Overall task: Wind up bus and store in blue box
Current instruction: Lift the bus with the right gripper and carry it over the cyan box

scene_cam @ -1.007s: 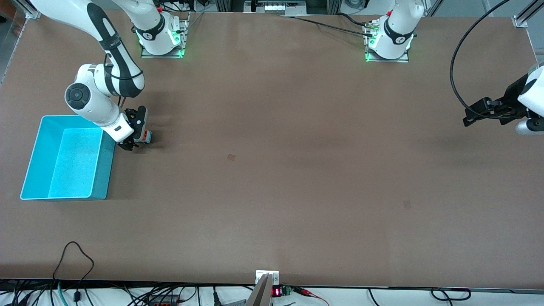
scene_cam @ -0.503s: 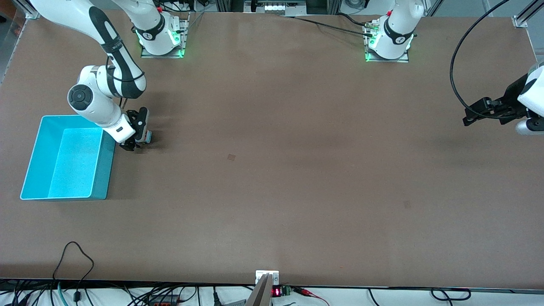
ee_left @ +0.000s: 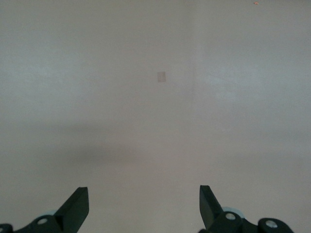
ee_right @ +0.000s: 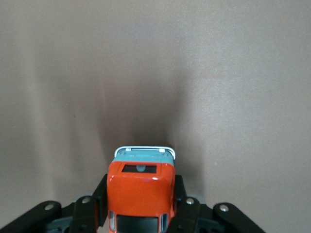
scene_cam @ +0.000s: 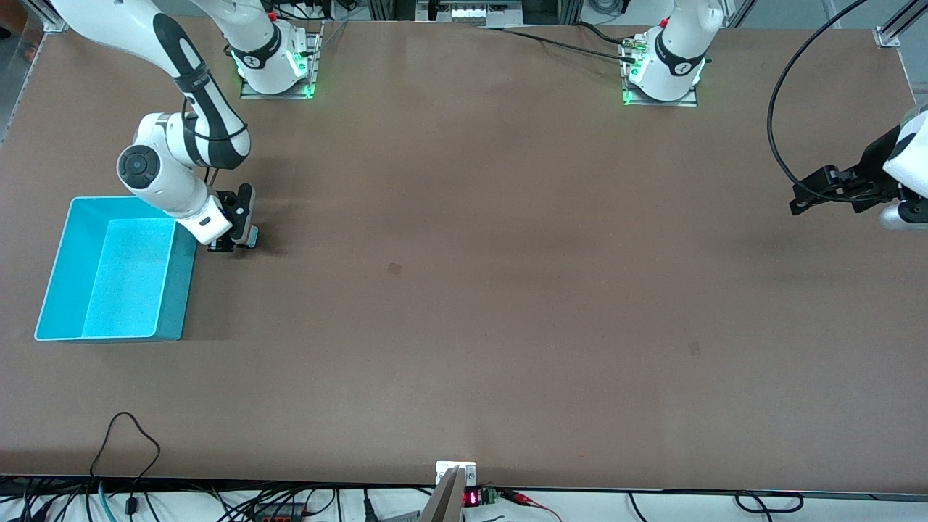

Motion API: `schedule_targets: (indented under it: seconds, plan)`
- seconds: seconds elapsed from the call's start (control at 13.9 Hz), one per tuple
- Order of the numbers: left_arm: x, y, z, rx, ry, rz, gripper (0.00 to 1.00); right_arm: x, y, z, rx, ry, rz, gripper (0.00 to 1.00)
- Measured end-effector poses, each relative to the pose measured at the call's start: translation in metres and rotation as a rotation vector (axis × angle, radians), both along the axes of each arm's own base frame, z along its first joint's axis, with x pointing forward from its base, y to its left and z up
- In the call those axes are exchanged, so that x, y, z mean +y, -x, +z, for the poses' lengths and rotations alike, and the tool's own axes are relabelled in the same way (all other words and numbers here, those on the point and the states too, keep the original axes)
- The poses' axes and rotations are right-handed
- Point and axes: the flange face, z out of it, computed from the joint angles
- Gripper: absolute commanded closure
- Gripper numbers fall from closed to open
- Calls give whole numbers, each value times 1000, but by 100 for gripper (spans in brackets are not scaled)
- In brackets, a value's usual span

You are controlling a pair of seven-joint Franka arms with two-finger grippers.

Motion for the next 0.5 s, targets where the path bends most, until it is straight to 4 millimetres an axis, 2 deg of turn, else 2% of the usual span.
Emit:
schedule_targets:
  seconds: [0.14, 0.36, 0.5]
  plan:
    - [0, 0, 0, -1, 0, 0, 0, 5, -2, 1, -6, -14, -43, 86]
    - [0, -1, 3, -7, 0, 0, 0, 31, -11, 7, -31, -28, -140, 89]
    - [0, -1, 3, -9, 0, 0, 0, 52, -26, 21, -71, -36, -210, 89]
